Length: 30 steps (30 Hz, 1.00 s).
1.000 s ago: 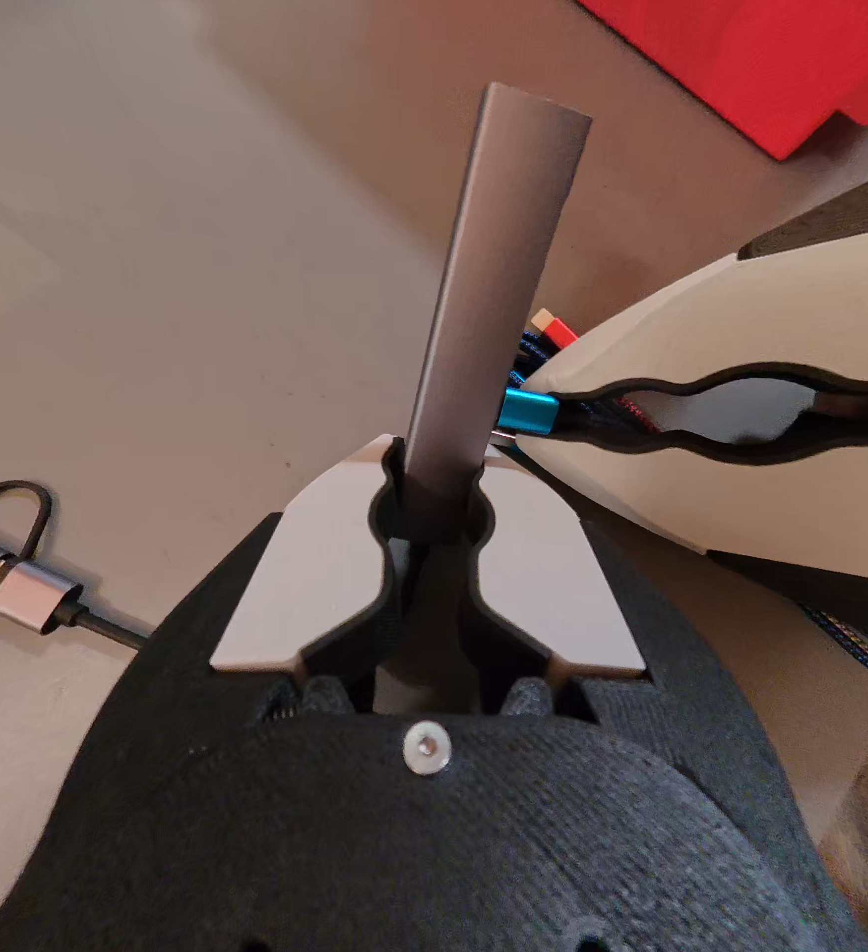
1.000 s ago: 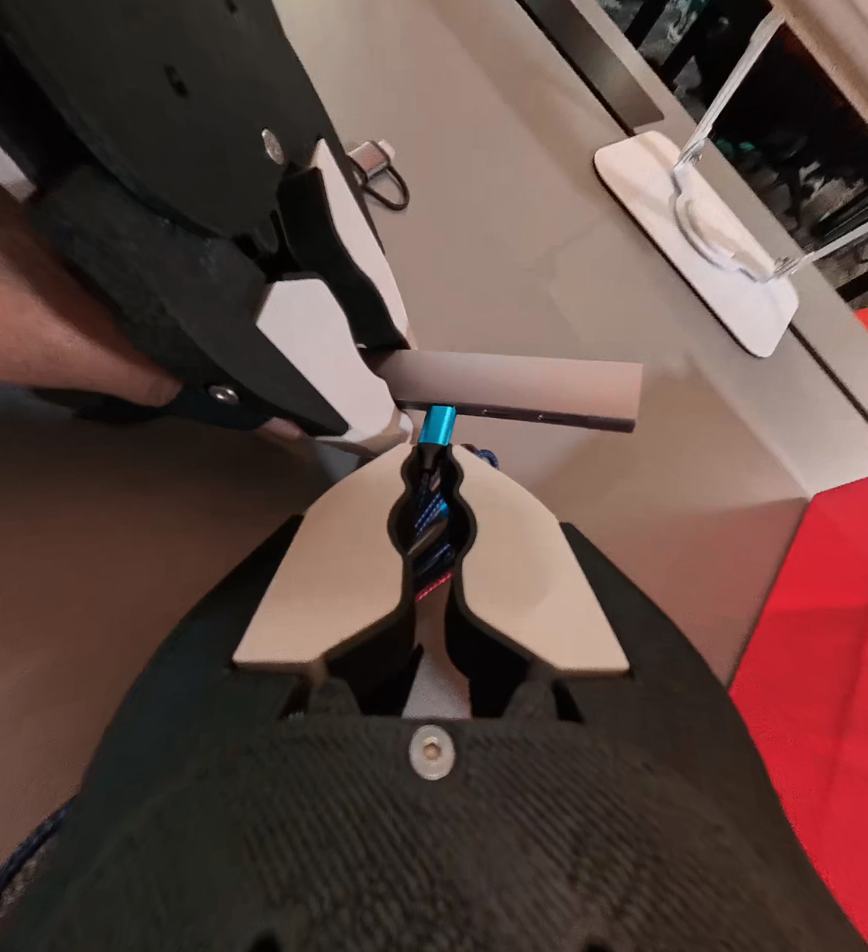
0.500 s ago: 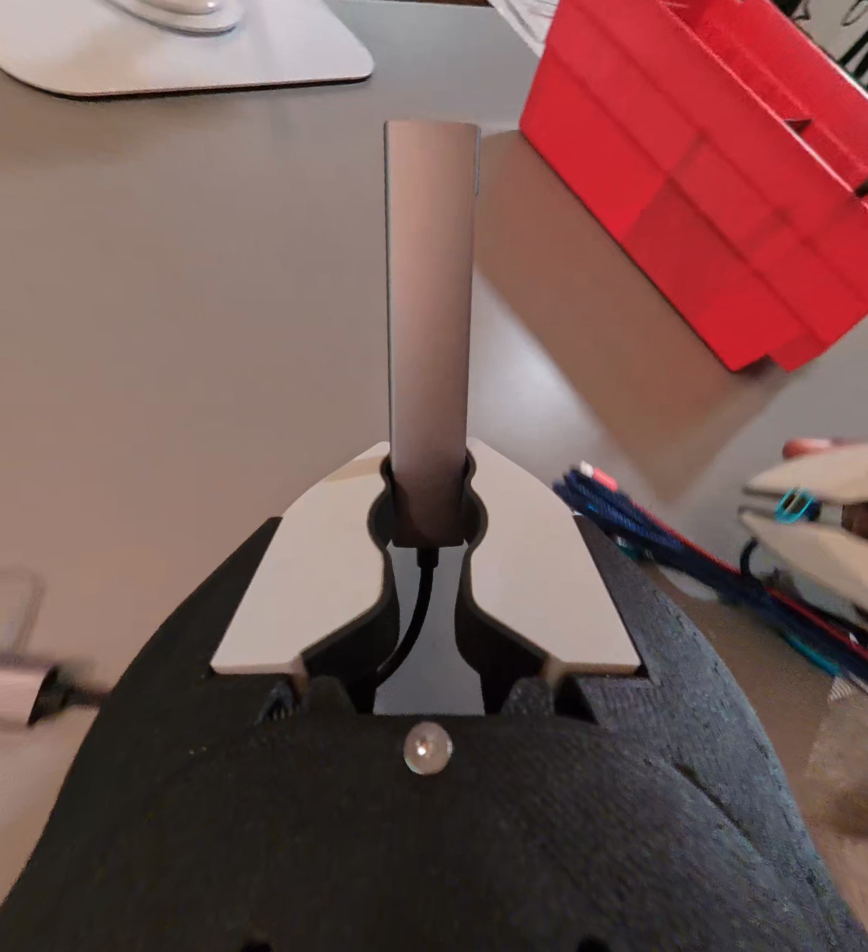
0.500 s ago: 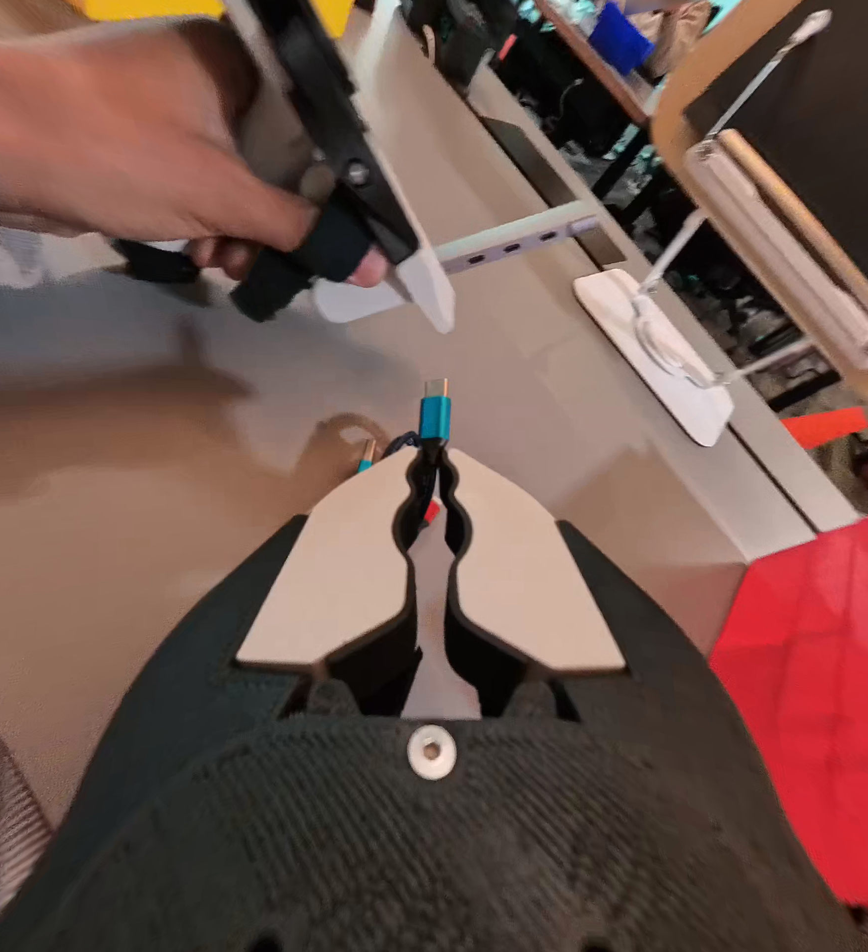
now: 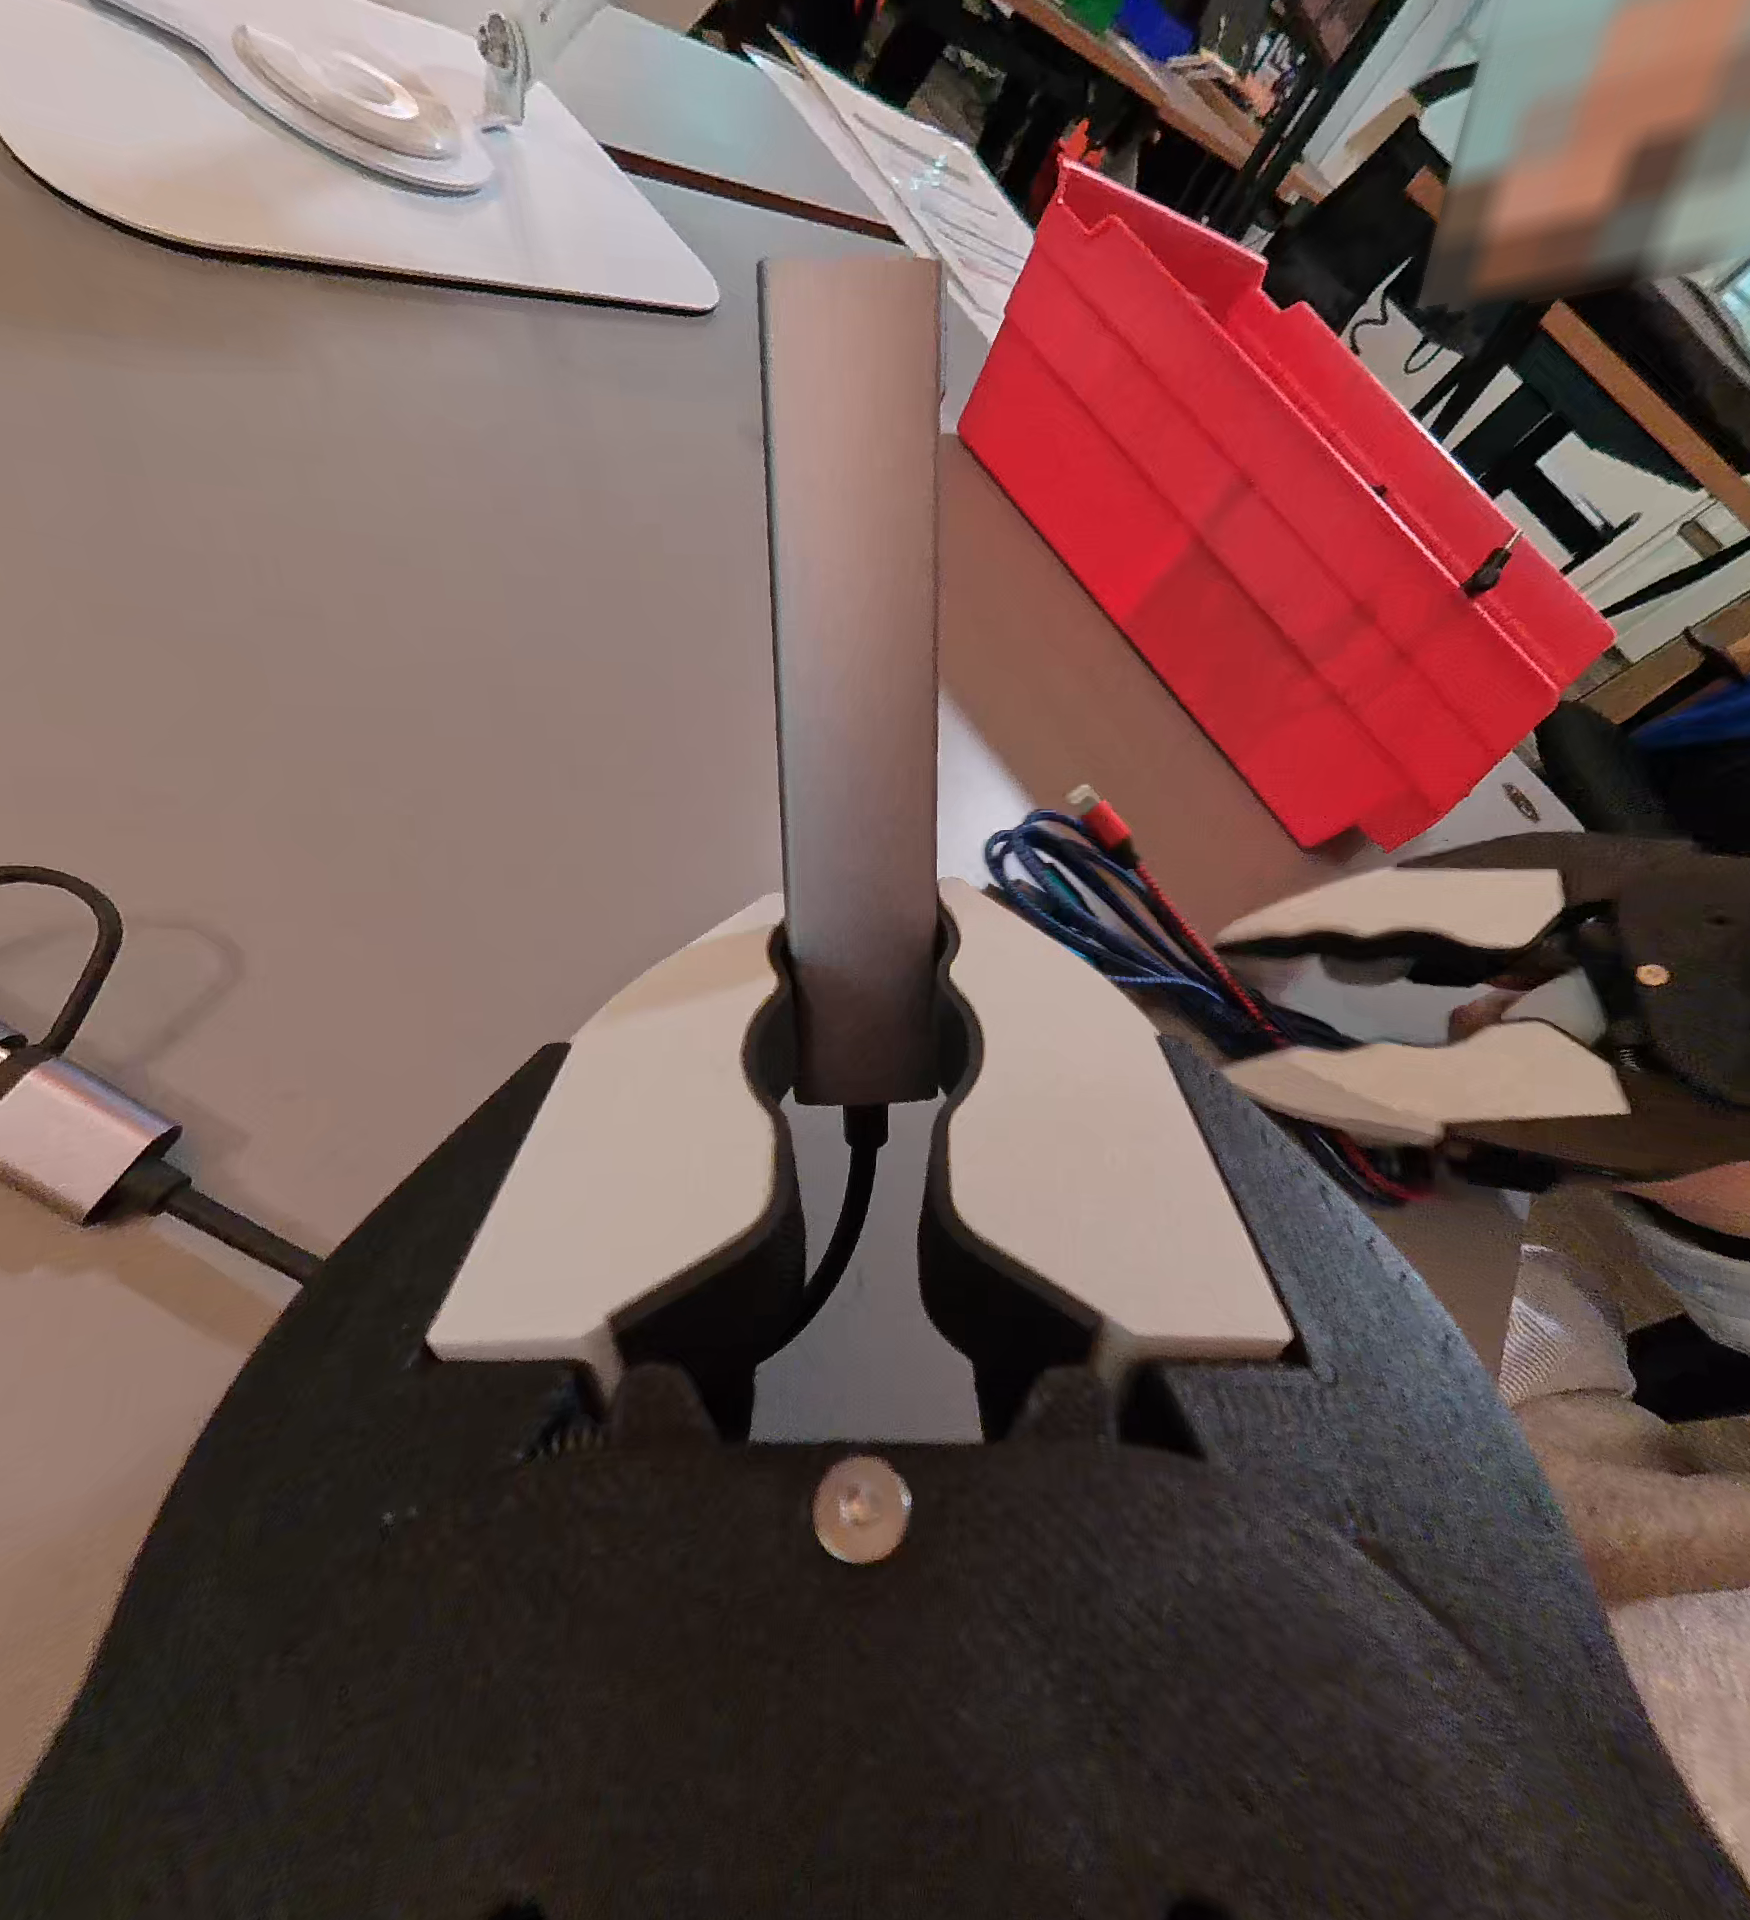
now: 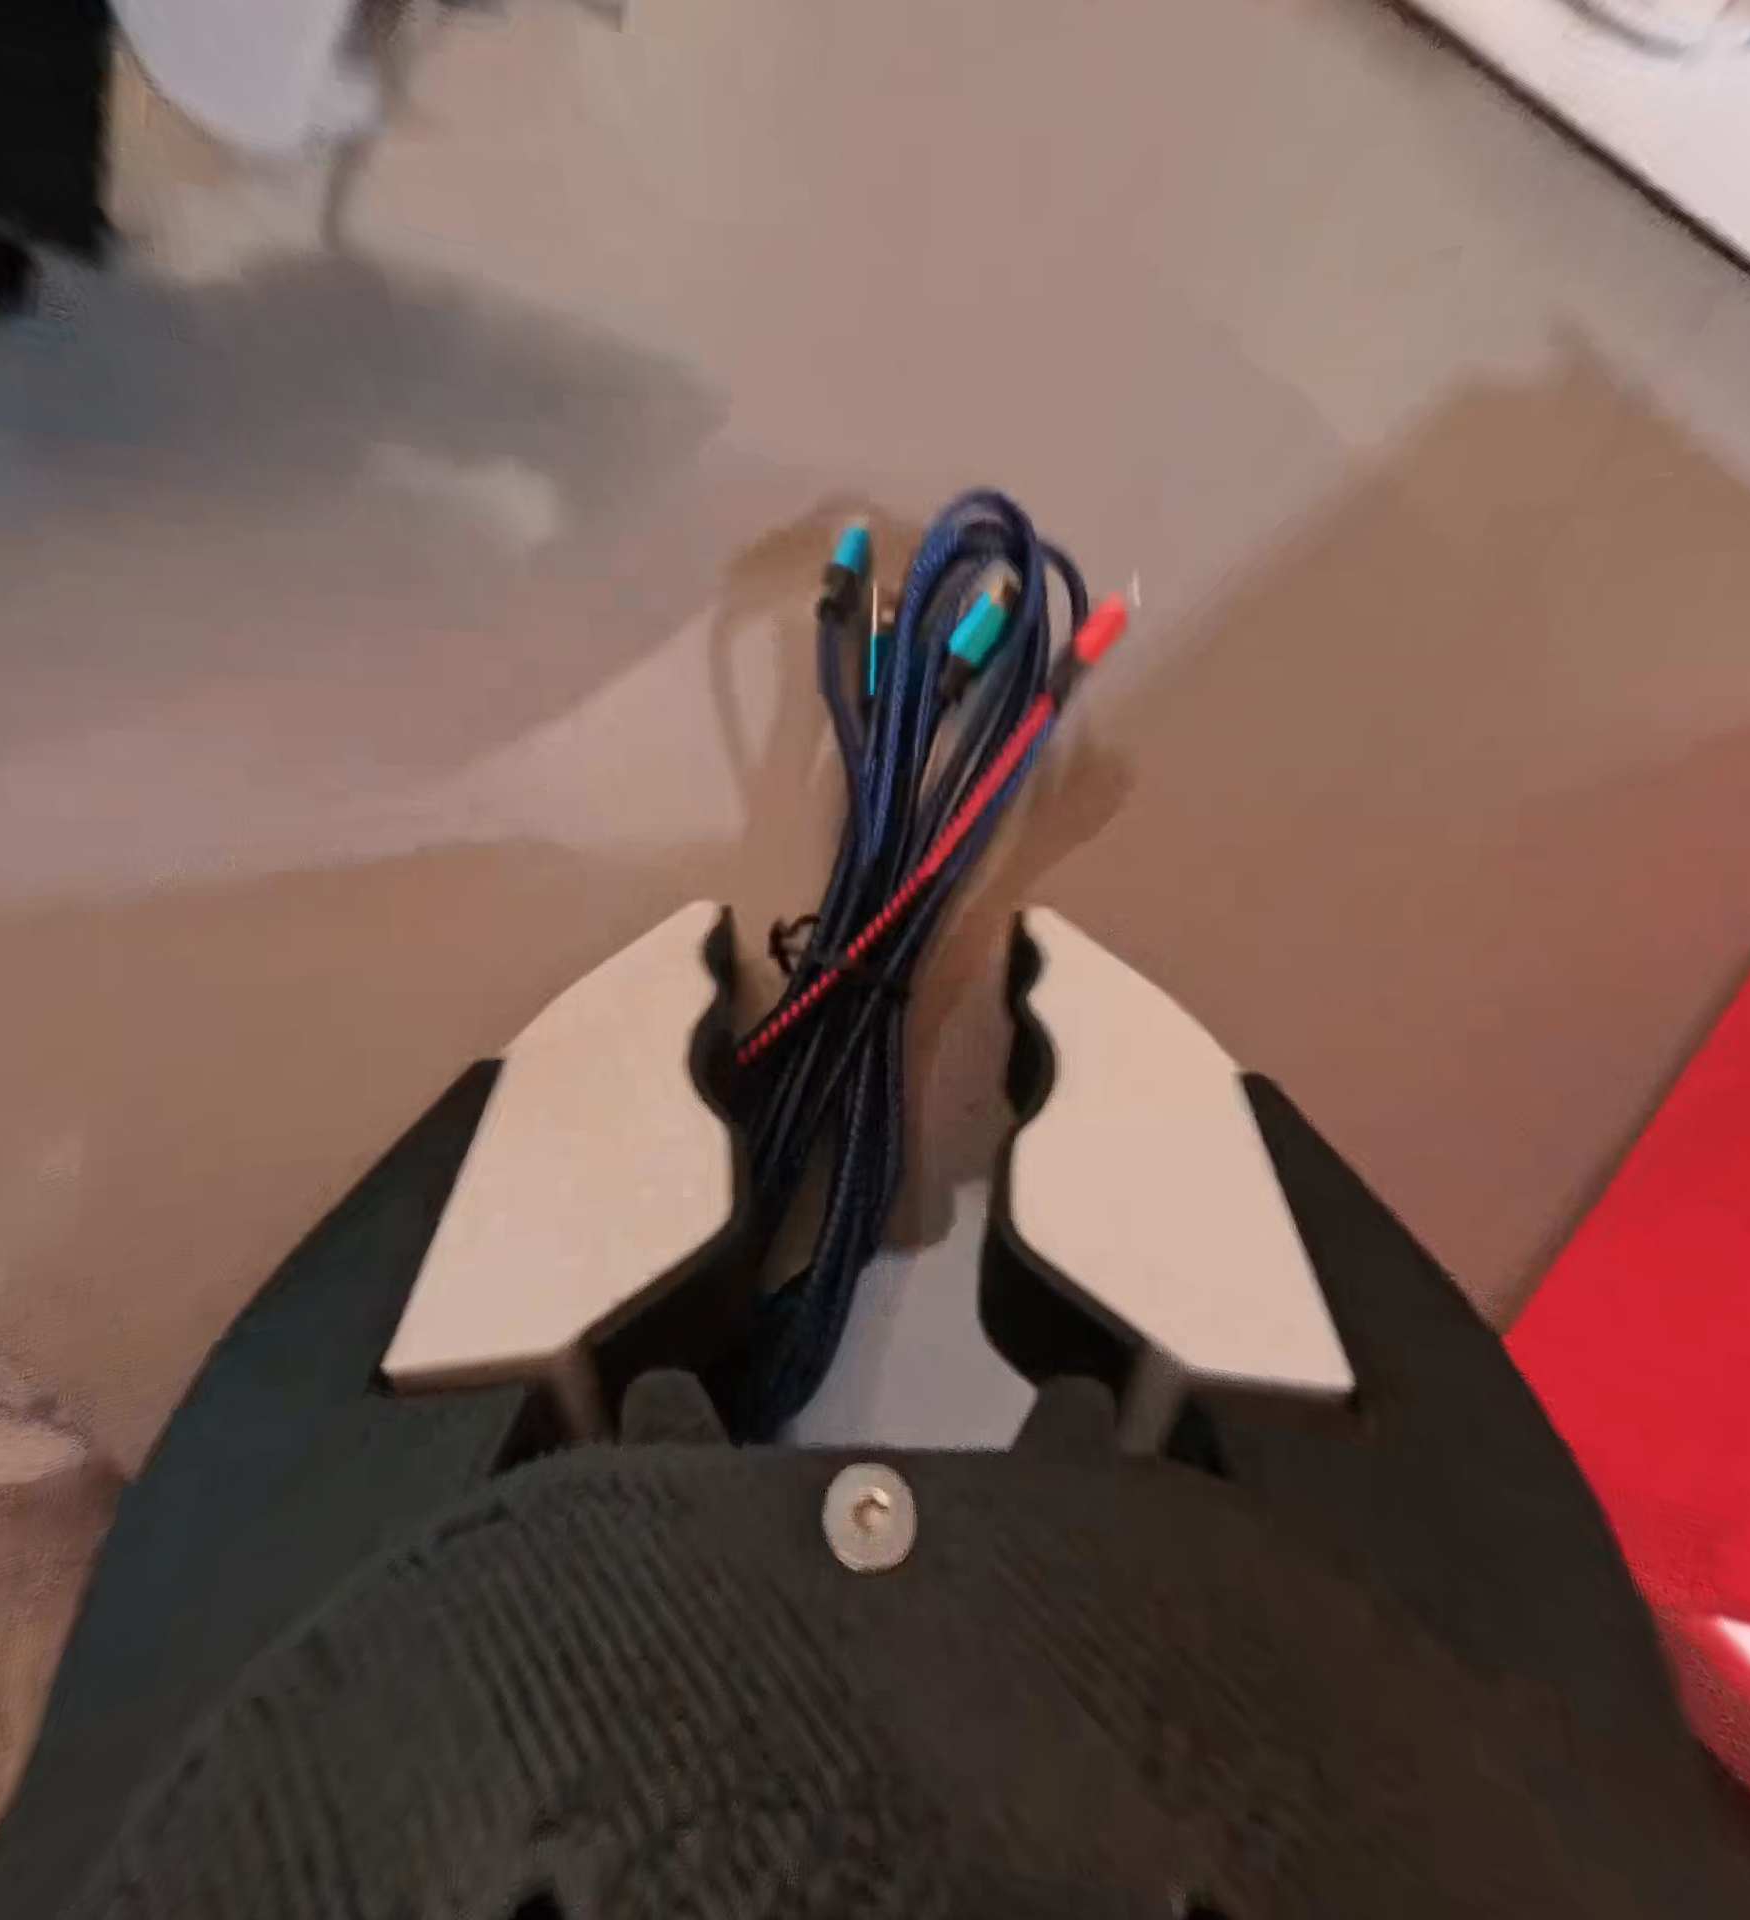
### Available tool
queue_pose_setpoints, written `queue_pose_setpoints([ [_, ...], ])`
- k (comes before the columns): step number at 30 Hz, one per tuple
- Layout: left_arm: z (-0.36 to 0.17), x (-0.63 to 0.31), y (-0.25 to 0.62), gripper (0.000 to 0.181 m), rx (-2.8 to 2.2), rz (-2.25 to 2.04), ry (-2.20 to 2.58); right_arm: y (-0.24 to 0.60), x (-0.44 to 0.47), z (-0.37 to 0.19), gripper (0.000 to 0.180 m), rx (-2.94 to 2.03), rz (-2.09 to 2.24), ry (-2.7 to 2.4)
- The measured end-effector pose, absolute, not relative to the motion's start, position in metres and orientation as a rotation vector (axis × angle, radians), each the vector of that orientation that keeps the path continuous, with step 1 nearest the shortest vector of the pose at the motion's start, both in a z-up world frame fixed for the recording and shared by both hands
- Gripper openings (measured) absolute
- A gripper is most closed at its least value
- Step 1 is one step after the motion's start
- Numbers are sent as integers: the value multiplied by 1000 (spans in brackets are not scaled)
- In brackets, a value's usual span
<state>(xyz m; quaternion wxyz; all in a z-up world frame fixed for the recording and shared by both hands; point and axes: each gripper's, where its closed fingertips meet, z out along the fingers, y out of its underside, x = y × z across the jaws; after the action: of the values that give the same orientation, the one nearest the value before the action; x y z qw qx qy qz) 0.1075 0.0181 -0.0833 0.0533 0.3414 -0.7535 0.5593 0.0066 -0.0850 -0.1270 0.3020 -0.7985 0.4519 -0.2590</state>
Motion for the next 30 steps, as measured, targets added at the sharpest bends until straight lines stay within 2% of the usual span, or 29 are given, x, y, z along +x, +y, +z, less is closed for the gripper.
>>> queue_pose_setpoints([
  [1, -83, 107, 18, 23, 1032, 1704, -2286, -85, 6, -132, 27, -2162, -687, 1181],
  [4, -83, 107, 17, 23, 1014, 1704, -2267, -77, 5, -123, 16, -2212, -695, 1047],
  [6, -84, 106, 16, 23, 1011, 1702, -2254, -71, 4, -95, 13, -2123, -736, 960],
  [10, -82, 106, 15, 23, 1000, 1715, -2235, -92, 0, 3, 12, -1808, -892, 864],
  [13, -81, 106, 14, 23, 994, 1719, -2220, -139, -10, 59, 13, -1738, -1047, 791],
  [16, -81, 104, 12, 23, 984, 1717, -2200, -200, -23, 87, 13, -1794, -1302, 675],
  [20, -82, 103, 10, 23, 977, 1711, -2195, -276, -31, 87, 13, -1838, -1538, 722],
  [25, -84, 101, 6, 23, 959, 1698, -2211, -302, -22, 32, 14, -1932, -1416, 742],
  [26, -84, 100, 6, 23, 955, 1696, -2215, -309, -17, 13, 17, -1976, -1387, 775],
  [28, -84, 100, 5, 23, 951, 1693, -2222, -340, -6, -12, 45, -2020, -1460, 957],
  [30, -83, 100, 6, 23, 949, 1697, -2225, -368, -4, -8, 46, -1957, -1548, 1140],
])
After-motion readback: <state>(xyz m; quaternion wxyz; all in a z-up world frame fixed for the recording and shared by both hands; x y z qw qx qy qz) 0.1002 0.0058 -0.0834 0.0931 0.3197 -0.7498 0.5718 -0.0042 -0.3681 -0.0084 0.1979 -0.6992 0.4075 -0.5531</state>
